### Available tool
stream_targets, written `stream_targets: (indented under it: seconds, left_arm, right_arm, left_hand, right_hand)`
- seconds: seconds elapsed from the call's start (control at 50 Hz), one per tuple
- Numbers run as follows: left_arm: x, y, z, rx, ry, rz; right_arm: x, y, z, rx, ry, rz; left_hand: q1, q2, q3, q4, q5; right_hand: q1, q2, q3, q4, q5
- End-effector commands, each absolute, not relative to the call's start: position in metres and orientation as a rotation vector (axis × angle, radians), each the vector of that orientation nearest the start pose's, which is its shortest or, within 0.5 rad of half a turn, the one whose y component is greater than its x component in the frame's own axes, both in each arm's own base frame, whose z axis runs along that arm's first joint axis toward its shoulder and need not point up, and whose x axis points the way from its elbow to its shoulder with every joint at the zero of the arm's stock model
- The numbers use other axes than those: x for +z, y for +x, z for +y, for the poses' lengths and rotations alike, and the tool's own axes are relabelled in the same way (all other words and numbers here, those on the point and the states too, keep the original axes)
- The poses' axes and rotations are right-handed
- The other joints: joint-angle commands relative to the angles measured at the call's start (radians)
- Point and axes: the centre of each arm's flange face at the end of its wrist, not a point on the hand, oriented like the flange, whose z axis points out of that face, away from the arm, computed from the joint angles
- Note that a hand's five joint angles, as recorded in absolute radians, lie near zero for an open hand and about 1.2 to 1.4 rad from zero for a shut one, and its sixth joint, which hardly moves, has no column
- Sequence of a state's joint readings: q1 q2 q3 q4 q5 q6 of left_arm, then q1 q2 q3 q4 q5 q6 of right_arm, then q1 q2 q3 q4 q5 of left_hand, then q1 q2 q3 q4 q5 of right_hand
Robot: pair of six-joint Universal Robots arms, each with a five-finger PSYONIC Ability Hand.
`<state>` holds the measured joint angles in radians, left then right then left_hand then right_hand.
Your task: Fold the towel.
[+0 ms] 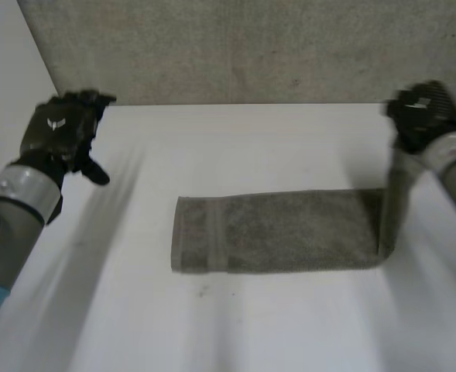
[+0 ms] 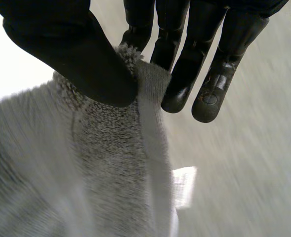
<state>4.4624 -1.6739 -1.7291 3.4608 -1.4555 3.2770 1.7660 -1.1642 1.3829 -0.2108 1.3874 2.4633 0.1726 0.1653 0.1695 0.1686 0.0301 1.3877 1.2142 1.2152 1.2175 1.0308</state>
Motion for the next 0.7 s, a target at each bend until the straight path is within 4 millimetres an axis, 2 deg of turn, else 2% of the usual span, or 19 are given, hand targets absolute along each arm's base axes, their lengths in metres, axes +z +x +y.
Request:
stream_targets:
  seconds: [0.02,0.04,0.06,0.08,0.12,0.28,0.32,0.34,0.36,0.38,0.42,0.46,0.5,0.52,0.56,0.58,0.62,0.68,0.7]
  left_arm:
    - [0.31,-0.232,-0.28,-2.503,0.531,2.152]
    - [0.316,-0.234,-0.279,-2.502,0.527,2.156]
    - [0.316,-0.234,-0.278,-2.502,0.527,2.156]
    - [0.32,-0.236,-0.278,-2.506,0.522,2.158]
    - [0.321,-0.24,-0.276,-2.511,0.522,2.168]
    - [0.311,-0.249,-0.277,-2.5,0.533,2.229]
    - [0.309,-0.251,-0.277,-2.499,0.539,2.234]
    - [0.308,-0.252,-0.277,-2.494,0.544,2.241]
    - [0.308,-0.252,-0.277,-2.494,0.544,2.241]
    - [0.308,-0.252,-0.277,-2.495,0.543,2.242]
    - [0.307,-0.253,-0.278,-2.492,0.545,2.246]
    - [0.306,-0.253,-0.278,-2.488,0.546,2.25]
    - [0.304,-0.253,-0.279,-2.483,0.547,2.255]
    - [0.301,-0.254,-0.279,-2.469,0.55,2.267]
    - [0.299,-0.254,-0.28,-2.462,0.553,2.275]
    - [0.297,-0.255,-0.28,-2.455,0.558,2.281]
    - [0.295,-0.255,-0.28,-2.448,0.56,2.29]
    - [0.293,-0.26,-0.277,-2.448,0.58,2.298]
    - [0.293,-0.26,-0.277,-2.448,0.58,2.298]
  right_arm:
    - [0.225,0.354,-0.267,-2.155,-1.412,1.67]
    - [0.225,0.354,-0.267,-2.155,-1.413,1.67]
    - [0.211,0.373,-0.245,-2.081,-1.464,1.623]
    - [0.211,0.373,-0.244,-2.08,-1.464,1.623]
    - [0.174,0.398,-0.209,-1.93,-1.56,1.584]
    - [0.131,0.414,-0.173,-1.763,-1.632,1.562]
    - [0.13,0.413,-0.172,-1.748,-1.622,1.568]
    - [0.133,0.412,-0.173,-1.744,-1.598,1.585]
    - [0.133,0.412,-0.173,-1.744,-1.597,1.585]
    - [0.138,0.408,-0.175,-1.745,-1.565,1.612]
    - [0.148,0.405,-0.174,-1.746,-1.528,1.622]
    - [0.162,0.398,-0.18,-1.756,-1.463,1.653]
    - [0.185,0.357,-0.216,-1.761,-1.261,1.832]
    - [0.185,0.357,-0.216,-1.761,-1.26,1.833]
    - [0.195,0.323,-0.235,-1.741,-1.09,1.97]
    - [0.196,0.323,-0.235,-1.741,-1.089,1.97]
    - [0.189,0.298,-0.243,-1.68,-0.997,2.091]
    - [0.182,0.284,-0.246,-1.65,-0.961,2.158]
    - [0.172,0.269,-0.25,-1.619,-0.932,2.226]
  left_hand:
    - [0.002,0.009,0.005,0.006,-0.03]
    - [0.002,0.009,0.005,0.006,-0.03]
    - [0.002,0.009,0.005,0.006,-0.03]
    - [0.002,0.009,0.005,0.006,-0.03]
    - [0.002,0.009,0.005,0.006,-0.03]
    - [0.002,0.009,0.005,0.006,-0.03]
    - [0.002,0.009,0.005,0.006,-0.03]
    - [0.002,0.009,0.005,0.006,-0.03]
    - [0.002,0.009,0.005,0.006,-0.03]
    - [0.002,0.009,0.005,0.006,-0.03]
    - [0.002,0.009,0.005,0.006,-0.03]
    - [0.002,0.009,0.005,0.006,-0.03]
    - [0.002,0.009,0.005,0.006,-0.03]
    - [0.002,0.009,0.005,0.006,-0.03]
    - [0.002,0.009,0.005,0.006,-0.03]
    - [0.002,0.009,0.005,0.006,-0.03]
    - [0.002,0.009,0.005,0.006,-0.03]
    - [0.002,0.009,0.005,0.006,-0.03]
    - [0.002,0.009,0.005,0.006,-0.03]
  right_hand:
    - [0.009,0.182,0.181,0.179,0.191]
    - [0.009,0.182,0.181,0.179,0.191]
    - [0.009,0.182,0.181,0.179,0.191]
    - [0.009,0.182,0.181,0.179,0.191]
    - [0.009,0.182,0.181,0.179,0.191]
    - [0.009,0.182,0.181,0.179,0.191]
    - [-0.164,0.01,0.009,0.007,0.019]
    - [-0.646,-0.473,-0.474,-0.476,-0.464]
    - [-0.651,-0.477,-0.478,-0.481,-0.469]
    - [-1.128,-0.954,-0.955,-0.957,-0.945]
    - [-1.213,-1.04,-1.041,-1.043,-1.031]
    - [-1.213,-1.04,-1.041,-1.043,-1.031]
    - [-1.213,-1.04,-1.041,-1.043,-1.031]
    - [-1.213,-1.04,-1.041,-1.043,-1.031]
    - [-1.213,-1.04,-1.041,-1.043,-1.031]
    - [-1.213,-1.04,-1.041,-1.043,-1.031]
    - [-1.213,-1.04,-1.041,-1.043,-1.031]
    - [-1.213,-1.04,-1.041,-1.043,-1.031]
    - [-1.213,-1.04,-1.041,-1.043,-1.031]
